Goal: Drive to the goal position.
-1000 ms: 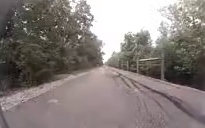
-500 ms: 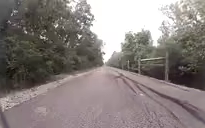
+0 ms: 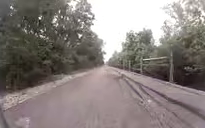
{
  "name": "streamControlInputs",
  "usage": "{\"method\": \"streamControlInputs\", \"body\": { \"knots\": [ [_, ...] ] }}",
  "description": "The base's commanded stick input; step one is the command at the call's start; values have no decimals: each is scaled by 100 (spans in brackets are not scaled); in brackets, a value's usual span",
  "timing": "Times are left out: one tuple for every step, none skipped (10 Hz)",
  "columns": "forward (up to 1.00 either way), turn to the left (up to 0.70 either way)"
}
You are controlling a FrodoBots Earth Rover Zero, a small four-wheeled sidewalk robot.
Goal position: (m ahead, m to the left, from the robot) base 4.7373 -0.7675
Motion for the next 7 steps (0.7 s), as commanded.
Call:
{"method": "streamControlInputs", "body": {
  "knots": [
    [70, 0],
    [70, 0],
    [70, 0],
    [70, 0],
    [70, 0],
    [70, 0],
    [70, 0]
  ]
}}
